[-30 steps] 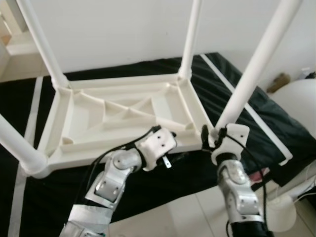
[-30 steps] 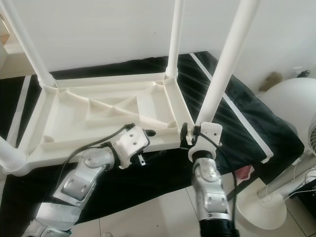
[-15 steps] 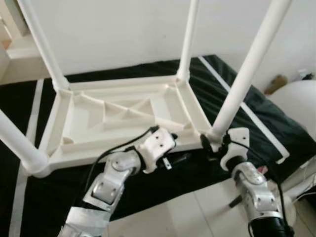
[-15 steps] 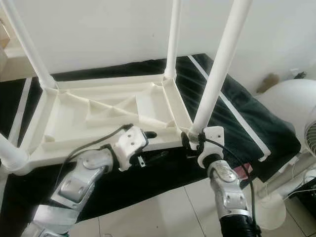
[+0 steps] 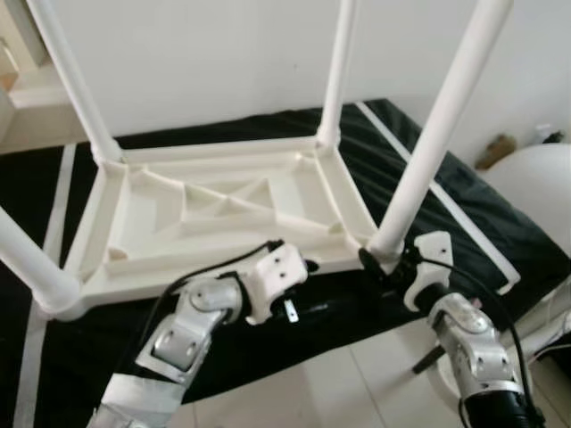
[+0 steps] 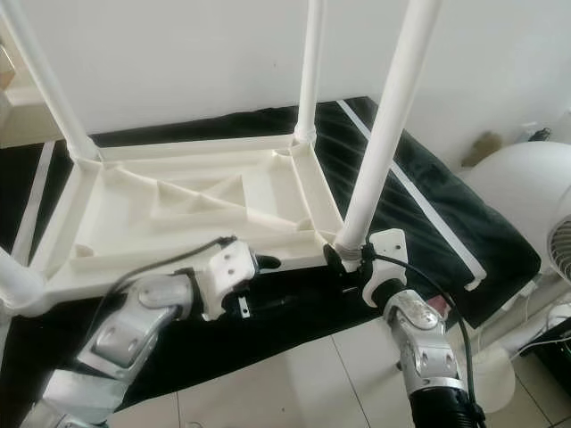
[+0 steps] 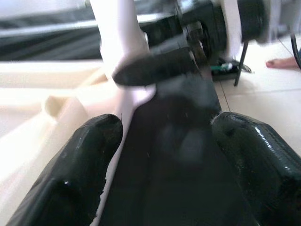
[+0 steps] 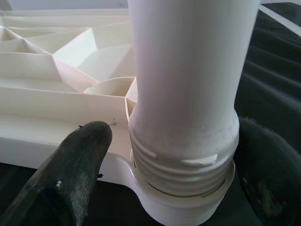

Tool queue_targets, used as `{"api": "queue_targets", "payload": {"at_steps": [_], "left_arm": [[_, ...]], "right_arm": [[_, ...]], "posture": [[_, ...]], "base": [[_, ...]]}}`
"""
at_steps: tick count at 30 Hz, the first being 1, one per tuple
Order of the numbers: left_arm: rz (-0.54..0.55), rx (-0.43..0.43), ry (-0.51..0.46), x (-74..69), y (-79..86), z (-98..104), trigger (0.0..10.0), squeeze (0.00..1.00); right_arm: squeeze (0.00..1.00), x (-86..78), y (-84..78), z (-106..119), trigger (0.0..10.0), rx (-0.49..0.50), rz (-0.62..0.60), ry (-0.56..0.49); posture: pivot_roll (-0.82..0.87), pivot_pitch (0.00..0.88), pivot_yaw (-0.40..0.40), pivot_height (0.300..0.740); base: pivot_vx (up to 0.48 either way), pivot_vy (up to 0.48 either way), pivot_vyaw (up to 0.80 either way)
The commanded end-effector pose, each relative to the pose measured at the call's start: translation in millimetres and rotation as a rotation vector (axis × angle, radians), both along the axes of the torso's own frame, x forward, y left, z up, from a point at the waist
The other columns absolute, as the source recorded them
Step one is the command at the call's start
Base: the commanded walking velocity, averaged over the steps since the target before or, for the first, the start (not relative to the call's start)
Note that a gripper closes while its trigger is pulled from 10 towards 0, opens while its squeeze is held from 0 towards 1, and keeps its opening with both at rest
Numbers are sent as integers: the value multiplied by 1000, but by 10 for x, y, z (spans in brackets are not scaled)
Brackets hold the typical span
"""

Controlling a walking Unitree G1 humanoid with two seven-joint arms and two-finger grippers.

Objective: Building children table

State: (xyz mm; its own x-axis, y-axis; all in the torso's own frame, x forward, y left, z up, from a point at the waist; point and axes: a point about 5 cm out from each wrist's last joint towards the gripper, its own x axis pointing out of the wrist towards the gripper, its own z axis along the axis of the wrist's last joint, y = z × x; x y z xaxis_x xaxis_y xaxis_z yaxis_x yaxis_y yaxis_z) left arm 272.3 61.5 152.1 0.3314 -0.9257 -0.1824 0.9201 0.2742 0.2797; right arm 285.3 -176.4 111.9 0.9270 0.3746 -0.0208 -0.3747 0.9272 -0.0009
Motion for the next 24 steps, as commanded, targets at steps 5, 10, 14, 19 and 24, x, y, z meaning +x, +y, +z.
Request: {"api": "queue_targets", "payload": {"at_steps": [5, 10, 14, 19, 24], "left_arm": [[26, -13, -6, 57, 13, 2, 10000, 0], [19, -18, -12, 63, 11, 9, 10000, 0], [21, -40, -35, 37, -28, 12, 10000, 0], [34, -54, -36, 42, -45, 16, 10000, 0], [47, -71, -28, 40, -52, 27, 10000, 0]], "right_arm": [[0, -50, 119, -9, 10000, -15, 108, 4], [0, 7, -46, 43, 10000, -42, 57, -21], [0, 106, -96, 66, 10000, -66, 59, -35], [0, 164, -51, 80, 10000, -75, 110, -41], [0, 199, 4, 78, 10000, -87, 195, -19]], "posture": [[-62, 30, -1, 740], [-66, 32, -4, 740], [-66, 30, -6, 740], [-59, 28, -7, 740], [-44, 29, -15, 740]], "base": [[0, 0, 0], [0, 0, 0], [0, 0, 0], [0, 0, 0], [0, 0, 0]]}}
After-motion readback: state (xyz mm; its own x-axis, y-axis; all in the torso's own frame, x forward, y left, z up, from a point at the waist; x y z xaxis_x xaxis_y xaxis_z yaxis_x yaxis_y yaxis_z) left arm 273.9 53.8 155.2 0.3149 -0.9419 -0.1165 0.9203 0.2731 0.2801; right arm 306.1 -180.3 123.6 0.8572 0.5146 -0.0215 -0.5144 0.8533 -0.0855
